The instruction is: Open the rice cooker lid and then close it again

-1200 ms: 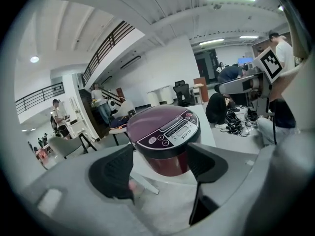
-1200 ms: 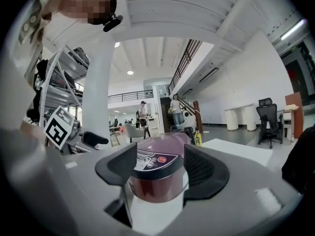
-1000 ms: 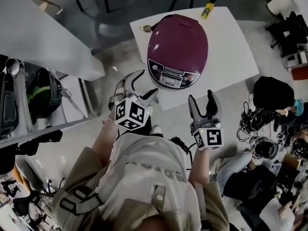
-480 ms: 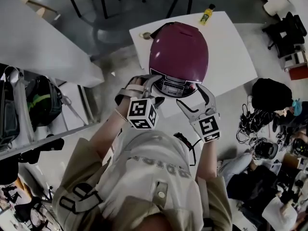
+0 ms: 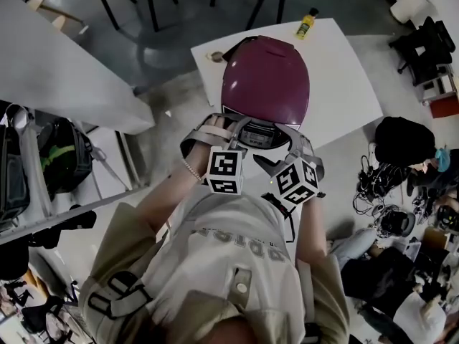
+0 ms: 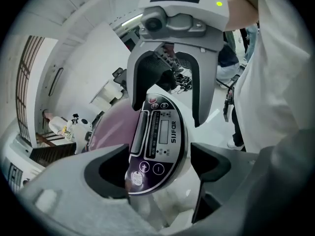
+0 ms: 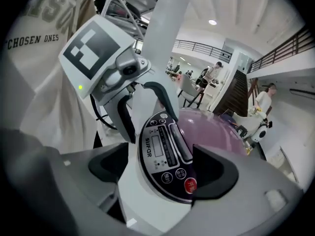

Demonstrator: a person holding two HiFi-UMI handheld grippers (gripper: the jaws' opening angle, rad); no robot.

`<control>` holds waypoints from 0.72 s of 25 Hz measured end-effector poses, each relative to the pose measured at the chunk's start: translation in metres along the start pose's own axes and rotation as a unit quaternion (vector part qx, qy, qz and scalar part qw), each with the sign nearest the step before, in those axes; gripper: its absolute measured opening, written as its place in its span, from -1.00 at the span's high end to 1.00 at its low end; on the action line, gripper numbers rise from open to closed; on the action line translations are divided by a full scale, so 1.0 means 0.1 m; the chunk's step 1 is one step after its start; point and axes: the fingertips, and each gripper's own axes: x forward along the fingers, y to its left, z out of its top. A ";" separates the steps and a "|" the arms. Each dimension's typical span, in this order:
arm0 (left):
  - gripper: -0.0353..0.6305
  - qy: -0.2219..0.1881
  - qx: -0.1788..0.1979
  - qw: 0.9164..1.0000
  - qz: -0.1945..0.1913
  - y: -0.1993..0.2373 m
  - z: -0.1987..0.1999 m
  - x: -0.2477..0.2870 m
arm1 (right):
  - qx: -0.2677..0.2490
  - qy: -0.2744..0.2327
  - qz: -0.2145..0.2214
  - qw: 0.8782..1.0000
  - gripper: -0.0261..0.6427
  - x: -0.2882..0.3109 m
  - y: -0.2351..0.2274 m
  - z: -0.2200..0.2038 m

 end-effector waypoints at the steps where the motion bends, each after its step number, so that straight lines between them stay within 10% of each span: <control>1: -0.32 0.005 0.006 1.000 -0.001 -0.01 -0.01 0.01 | -0.009 0.007 0.002 1.000 -0.22 0.02 0.01 -0.01; 18: -0.34 0.067 0.072 0.995 0.014 -0.06 -0.08 0.11 | -0.129 0.106 0.007 0.986 -0.26 0.18 0.09 -0.20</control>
